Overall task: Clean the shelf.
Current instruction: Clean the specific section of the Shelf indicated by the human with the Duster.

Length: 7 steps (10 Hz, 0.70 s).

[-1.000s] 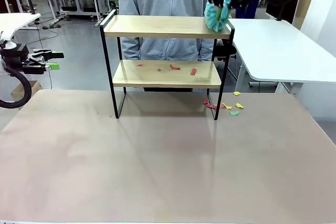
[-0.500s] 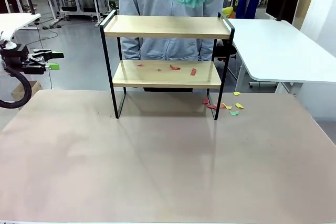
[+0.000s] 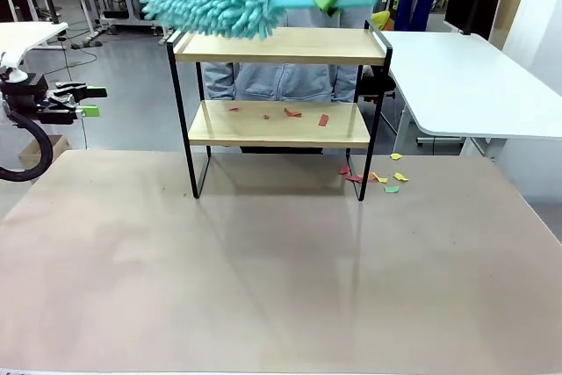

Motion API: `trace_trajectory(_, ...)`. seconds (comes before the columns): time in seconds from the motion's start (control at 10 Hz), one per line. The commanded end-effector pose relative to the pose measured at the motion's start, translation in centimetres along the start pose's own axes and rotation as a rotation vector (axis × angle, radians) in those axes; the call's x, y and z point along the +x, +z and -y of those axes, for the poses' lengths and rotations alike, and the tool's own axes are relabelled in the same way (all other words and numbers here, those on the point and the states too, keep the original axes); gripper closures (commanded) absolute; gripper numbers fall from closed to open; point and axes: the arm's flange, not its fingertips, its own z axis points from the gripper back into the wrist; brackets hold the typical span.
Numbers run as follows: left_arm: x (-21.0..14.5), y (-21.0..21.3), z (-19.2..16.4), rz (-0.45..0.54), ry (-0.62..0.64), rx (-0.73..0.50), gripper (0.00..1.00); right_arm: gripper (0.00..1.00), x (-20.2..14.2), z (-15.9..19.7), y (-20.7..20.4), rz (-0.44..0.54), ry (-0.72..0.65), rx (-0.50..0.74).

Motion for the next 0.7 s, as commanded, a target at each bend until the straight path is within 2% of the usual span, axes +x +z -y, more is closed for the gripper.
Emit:
trace_trajectory(0.0,0.3,0.0,0.1,-0.002,-0.004,-0.002,0.0,0.87,-1.2,1.1,0.4,-0.1,0.089,0.013)
trace_trajectory(0.3,0.3,0.0,0.1,-0.002,-0.004,-0.002,0.0,0.87,-5.1,3.5,-1.0,-0.248,0.164,-0.012)
trace_trajectory(0.6,0.3,0.0,0.1,-0.002,-0.004,-0.002,0.0,0.87,-10.7,9.3,-2.0,-0.399,0.156,-0.072)
